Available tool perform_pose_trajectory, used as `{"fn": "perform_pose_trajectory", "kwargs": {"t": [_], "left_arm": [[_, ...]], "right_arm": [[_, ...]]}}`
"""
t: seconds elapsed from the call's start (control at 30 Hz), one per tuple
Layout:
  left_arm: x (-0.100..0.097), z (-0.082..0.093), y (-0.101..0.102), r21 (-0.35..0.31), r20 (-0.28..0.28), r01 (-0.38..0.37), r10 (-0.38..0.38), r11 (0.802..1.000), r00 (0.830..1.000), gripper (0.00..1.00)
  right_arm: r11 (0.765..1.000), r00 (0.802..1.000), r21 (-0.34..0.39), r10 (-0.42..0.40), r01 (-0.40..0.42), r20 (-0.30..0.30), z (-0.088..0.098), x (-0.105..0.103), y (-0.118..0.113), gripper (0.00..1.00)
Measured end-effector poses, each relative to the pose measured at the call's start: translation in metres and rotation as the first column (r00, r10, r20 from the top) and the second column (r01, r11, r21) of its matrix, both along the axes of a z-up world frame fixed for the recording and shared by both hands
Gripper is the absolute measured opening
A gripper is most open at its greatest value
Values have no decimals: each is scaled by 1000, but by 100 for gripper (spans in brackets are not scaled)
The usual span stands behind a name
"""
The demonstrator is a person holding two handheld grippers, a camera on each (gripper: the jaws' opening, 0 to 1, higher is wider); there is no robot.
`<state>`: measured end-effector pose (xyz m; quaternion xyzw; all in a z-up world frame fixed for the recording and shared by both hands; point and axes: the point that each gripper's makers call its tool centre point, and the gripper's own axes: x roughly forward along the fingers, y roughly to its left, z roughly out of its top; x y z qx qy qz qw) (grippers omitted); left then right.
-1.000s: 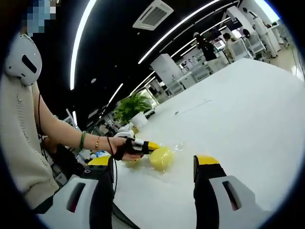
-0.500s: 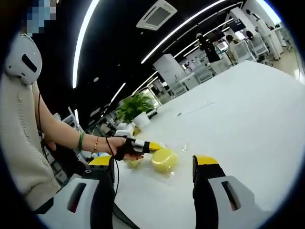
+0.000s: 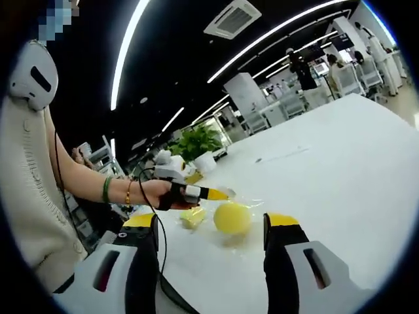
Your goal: Compare the silicone blocks by pressing each to a similar depth, holding the contact briefly, and releasing to observe deformation and rebound differences across the visible hardness samples.
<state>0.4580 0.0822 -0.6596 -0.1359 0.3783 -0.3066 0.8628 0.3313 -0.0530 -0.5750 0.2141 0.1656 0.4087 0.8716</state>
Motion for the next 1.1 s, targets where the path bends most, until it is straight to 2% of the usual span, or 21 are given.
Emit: {"fn": "perform_pose_trajectory", "kwargs": {"t": [0.1,0.23,0.53,0.73,1.1], "left_arm": [[-4,7,0,5,21,7,-7,1000,1000,0],[-9,13,0,-9,12,-12,13,1000,1000,0],[-27,32,-5,25,95,41,-43,999,995,0],[-36,46,-6,24,147,75,-77,997,986,0],[-45,71,4,45,216,115,-122,992,969,0]], "right_arm": [[1000,1000,-8,2,-2,13,5,-5,0,60],[1000,1000,-21,5,-5,26,10,-14,3,59],[999,999,-49,18,-15,49,20,-31,11,58],[998,998,-63,8,-4,67,26,-40,14,58],[995,996,-98,-1,11,94,35,-48,20,58]]}}
